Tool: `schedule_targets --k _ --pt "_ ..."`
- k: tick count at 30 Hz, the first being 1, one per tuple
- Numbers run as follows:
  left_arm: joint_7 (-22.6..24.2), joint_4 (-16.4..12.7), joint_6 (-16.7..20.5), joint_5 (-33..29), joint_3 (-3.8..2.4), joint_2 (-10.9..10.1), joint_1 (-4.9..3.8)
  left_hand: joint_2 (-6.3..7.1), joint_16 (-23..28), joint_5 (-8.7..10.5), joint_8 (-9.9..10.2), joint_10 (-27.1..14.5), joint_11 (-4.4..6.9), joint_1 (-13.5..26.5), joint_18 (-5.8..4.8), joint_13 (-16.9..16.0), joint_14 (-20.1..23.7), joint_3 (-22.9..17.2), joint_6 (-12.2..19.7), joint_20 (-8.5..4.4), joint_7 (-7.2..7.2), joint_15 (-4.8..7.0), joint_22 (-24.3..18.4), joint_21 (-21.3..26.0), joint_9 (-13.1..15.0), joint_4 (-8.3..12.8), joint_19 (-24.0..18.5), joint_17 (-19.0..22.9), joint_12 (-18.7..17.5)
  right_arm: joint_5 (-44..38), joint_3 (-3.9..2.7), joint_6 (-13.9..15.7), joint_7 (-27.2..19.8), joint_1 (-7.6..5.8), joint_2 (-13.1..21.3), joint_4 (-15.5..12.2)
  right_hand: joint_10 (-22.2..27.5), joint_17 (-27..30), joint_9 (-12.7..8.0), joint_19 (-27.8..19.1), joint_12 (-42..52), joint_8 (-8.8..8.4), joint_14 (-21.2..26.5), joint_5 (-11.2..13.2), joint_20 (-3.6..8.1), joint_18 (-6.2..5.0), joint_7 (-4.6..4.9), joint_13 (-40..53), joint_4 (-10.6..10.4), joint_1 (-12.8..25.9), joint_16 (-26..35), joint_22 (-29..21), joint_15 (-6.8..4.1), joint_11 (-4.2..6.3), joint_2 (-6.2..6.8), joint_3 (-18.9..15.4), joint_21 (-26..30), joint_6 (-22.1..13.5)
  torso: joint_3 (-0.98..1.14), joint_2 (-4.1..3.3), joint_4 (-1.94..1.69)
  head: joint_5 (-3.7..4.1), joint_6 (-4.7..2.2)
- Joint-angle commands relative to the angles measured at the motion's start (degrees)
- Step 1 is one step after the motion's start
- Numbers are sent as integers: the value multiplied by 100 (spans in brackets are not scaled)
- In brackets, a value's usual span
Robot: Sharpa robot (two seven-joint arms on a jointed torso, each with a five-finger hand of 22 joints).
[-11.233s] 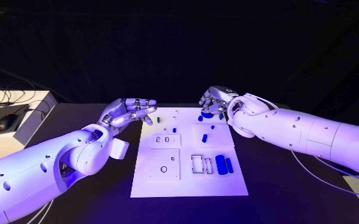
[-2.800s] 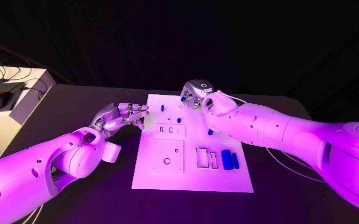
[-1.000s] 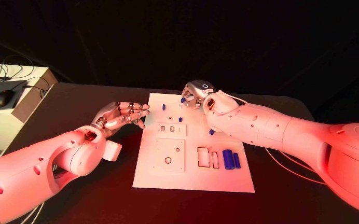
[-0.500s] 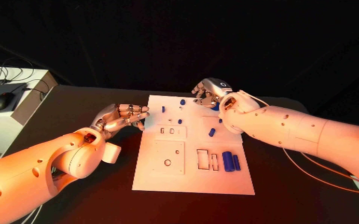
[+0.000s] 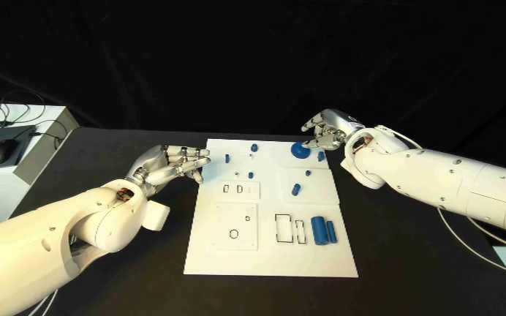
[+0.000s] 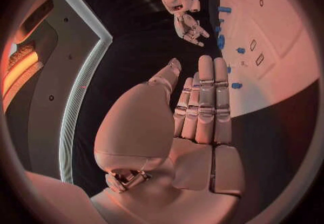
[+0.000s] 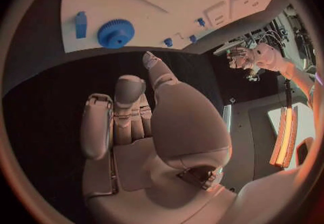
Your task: Assemble the parts on the task board
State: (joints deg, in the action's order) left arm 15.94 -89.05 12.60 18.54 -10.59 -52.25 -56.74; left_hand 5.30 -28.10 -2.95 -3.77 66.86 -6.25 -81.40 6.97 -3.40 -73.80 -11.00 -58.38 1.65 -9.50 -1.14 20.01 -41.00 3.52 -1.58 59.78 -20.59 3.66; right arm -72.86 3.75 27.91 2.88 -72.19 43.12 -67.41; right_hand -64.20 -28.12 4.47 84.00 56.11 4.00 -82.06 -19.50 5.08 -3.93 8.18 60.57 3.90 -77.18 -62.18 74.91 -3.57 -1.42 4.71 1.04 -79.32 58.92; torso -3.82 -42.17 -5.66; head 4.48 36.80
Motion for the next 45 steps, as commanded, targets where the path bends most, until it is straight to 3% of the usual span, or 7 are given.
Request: schedule_targets --k 1,8,12,21,28,36,45 --pt "30 -3 -20 68 -10 19 -4 18 19 14 18 -24 5 -48 43 4 24 -21 15 -14 -18 -11 -9 -32 7 -8 -40 6 -32 -183 0 -584 253 -4 2 101 -139 -34 7 509 214 -5 35 -16 -58 68 12 259 -77 39 -68 783 25 -19 51 27 -56 4 36 10 32 -5 10" --pt "24 29 -42 79 -15 58 -3 20 21 14 17 -18 8 -47 43 4 25 -12 10 -14 -14 -10 -16 -34 8 -8 -38 8 -31 -291 4 -729 395 8 -142 383 -205 -69 10 511 303 -9 65 -15 -72 66 16 465 -160 51 -132 820 37 -29 101 76 -84 -22 52 18 35 10 14" --pt "21 44 -46 81 -16 73 -2 20 21 14 17 -18 8 -47 43 4 25 -12 10 -14 -14 -10 -16 -34 8 -8 -38 8 -31 -305 5 -776 410 10 -226 465 -243 -74 11 512 351 -11 67 -9 -73 68 17 528 -174 57 -144 832 38 -30 108 82 -95 -25 42 20 16 18 30" --pt "8 66 -46 87 -16 89 -3 20 21 14 17 -18 8 -47 43 4 25 -12 10 -14 -14 -10 -16 -34 8 -8 -38 8 -31 -312 20 -899 446 18 -454 641 -369 -104 9 513 649 -13 77 -25 -89 60 26 832 -238 83 -183 848 52 -46 123 115 -96 -43 34 7 32 11 57" --pt "4 67 -52 93 -16 101 -3 15 21 14 18 -19 7 -49 42 4 23 -3 12 -14 -15 -10 -29 -37 7 -13 -38 9 -32 -279 24 -1004 475 22 -625 887 -347 -113 8 513 622 -13 81 -32 -94 58 30 825 -281 137 -190 855 55 -51 129 105 -99 -65 24 18 22 26 90" --pt "1 69 -56 101 -16 108 -3 15 21 14 18 -19 7 -49 42 4 23 -3 12 -14 -15 -10 -29 -37 7 -13 -38 9 -32 -241 31 -1135 502 27 -801 1111 -331 -120 11 513 599 -12 85 -34 -99 56 31 817 -308 161 -192 862 58 -53 122 110 -101 -74 37 16 29 12 111" --pt "-5 76 -66 103 -16 122 -3 15 21 14 18 -19 7 -49 42 4 23 -3 12 -14 -15 -10 -29 -37 7 -13 -38 9 -32 -201 38 -1200 513 38 -926 1301 -315 -129 14 513 570 -11 87 -82 -103 56 32 799 -336 200 -190 871 59 -53 99 108 -106 -79 32 21 29 45 94"
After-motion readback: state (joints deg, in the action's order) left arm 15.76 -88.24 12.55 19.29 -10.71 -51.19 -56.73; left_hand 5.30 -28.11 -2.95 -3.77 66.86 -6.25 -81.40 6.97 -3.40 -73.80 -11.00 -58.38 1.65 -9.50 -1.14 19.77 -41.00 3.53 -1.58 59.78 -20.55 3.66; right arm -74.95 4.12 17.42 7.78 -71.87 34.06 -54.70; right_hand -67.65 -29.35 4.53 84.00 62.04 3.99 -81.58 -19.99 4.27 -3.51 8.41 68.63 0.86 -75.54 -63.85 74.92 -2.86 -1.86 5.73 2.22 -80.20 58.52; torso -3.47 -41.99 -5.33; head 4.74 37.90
